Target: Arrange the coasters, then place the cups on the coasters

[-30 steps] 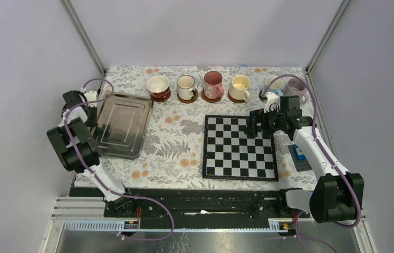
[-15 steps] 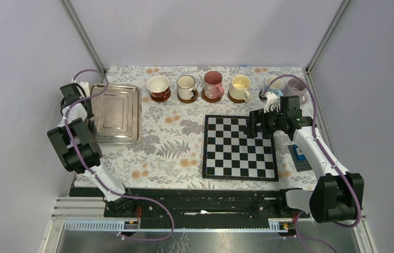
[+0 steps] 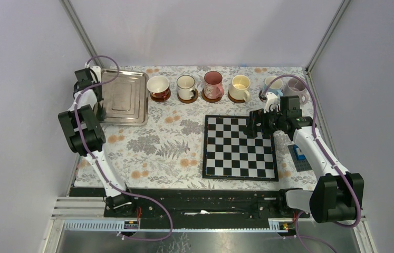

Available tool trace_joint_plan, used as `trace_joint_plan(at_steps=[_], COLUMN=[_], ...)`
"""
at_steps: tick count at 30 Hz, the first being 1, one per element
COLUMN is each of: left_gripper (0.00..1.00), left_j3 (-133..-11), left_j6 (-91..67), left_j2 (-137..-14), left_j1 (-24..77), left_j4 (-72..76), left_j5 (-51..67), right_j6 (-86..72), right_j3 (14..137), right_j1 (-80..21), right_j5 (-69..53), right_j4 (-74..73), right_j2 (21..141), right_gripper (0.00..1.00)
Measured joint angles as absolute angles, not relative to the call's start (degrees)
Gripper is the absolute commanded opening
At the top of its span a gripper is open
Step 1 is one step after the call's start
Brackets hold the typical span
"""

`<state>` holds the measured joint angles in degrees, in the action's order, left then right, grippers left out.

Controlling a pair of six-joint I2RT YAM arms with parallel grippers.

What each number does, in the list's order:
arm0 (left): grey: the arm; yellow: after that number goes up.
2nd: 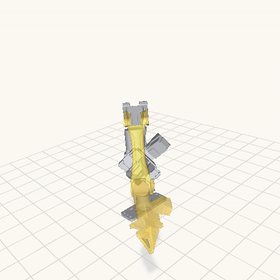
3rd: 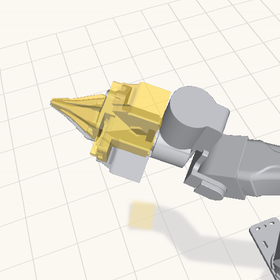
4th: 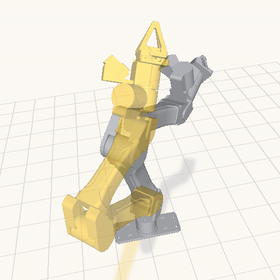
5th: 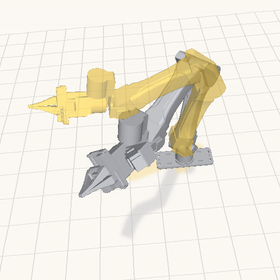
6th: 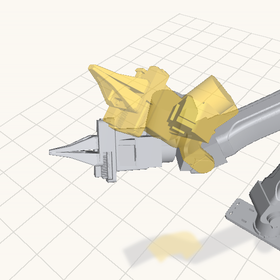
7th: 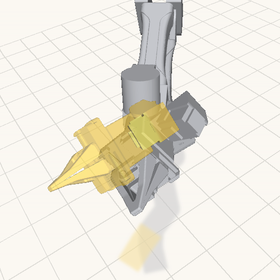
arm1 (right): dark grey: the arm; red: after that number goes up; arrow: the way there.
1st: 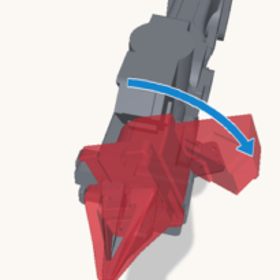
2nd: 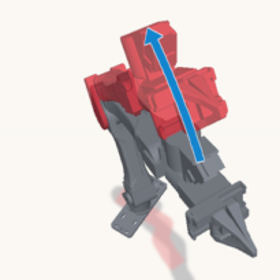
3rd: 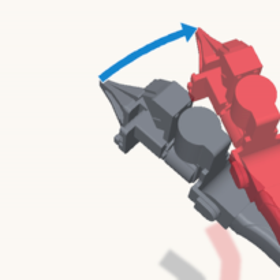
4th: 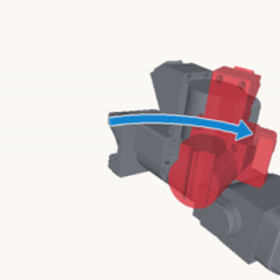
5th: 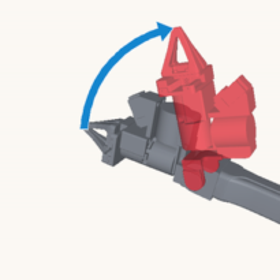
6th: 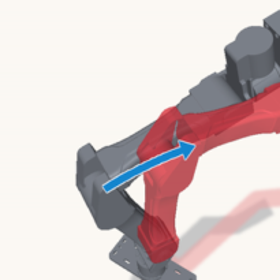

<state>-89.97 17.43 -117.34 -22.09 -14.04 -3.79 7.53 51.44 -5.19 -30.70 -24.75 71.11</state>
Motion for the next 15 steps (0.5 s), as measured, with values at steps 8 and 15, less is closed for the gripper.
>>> trace_joint_plan(at_steps=[8,15], left_gripper=[0.0,0.05], left_j3=[-95.2,-97.3], left_j6=[21.4,22.1], left_j2=[-122.4,-124.9], left_j1=[-22.1,-22.1], left_j4=[-13.6,-14.0], left_j5=[-1.8,-0.8], right_j6=[7.5,7.5], right_j3=[51.4,51.4], right_j1=[-5.2,-5.2], right_j5=[-30.7,-30.7], right_j4=[-24.8,-24.8], right_j2=[71.4,72.1], right_gripper=[0.98,0.98])
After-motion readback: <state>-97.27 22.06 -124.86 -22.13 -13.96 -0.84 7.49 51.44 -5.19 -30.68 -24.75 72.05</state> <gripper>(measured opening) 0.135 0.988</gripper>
